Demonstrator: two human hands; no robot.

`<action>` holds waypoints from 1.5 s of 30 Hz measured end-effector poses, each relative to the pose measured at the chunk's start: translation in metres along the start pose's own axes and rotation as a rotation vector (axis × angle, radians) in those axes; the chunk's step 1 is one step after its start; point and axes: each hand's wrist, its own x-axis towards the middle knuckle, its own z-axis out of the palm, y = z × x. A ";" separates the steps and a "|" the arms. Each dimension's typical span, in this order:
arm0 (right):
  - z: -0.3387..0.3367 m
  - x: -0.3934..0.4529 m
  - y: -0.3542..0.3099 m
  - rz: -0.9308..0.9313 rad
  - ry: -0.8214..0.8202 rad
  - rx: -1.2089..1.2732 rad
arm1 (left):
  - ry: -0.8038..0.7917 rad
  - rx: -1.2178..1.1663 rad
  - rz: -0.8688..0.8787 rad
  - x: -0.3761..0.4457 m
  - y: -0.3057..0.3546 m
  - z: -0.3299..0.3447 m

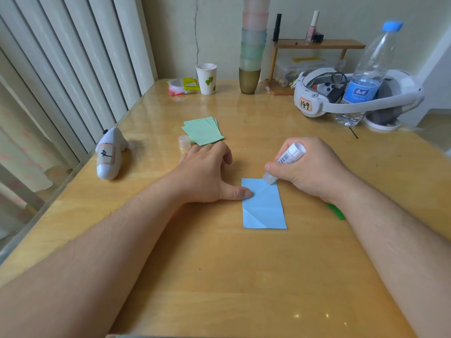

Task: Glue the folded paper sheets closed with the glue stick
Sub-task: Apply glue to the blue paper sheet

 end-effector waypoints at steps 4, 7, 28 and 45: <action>0.000 0.001 0.002 0.007 0.001 0.008 | 0.001 0.000 0.006 0.000 0.000 0.000; 0.001 0.001 0.001 0.015 0.009 0.007 | -0.001 -0.002 0.005 0.000 -0.001 0.001; 0.033 -0.006 -0.025 -0.082 -0.021 0.005 | 0.029 0.003 -0.005 0.002 0.000 0.004; 0.004 -0.002 -0.004 0.017 0.012 -0.034 | -0.045 0.003 0.022 0.000 -0.003 -0.001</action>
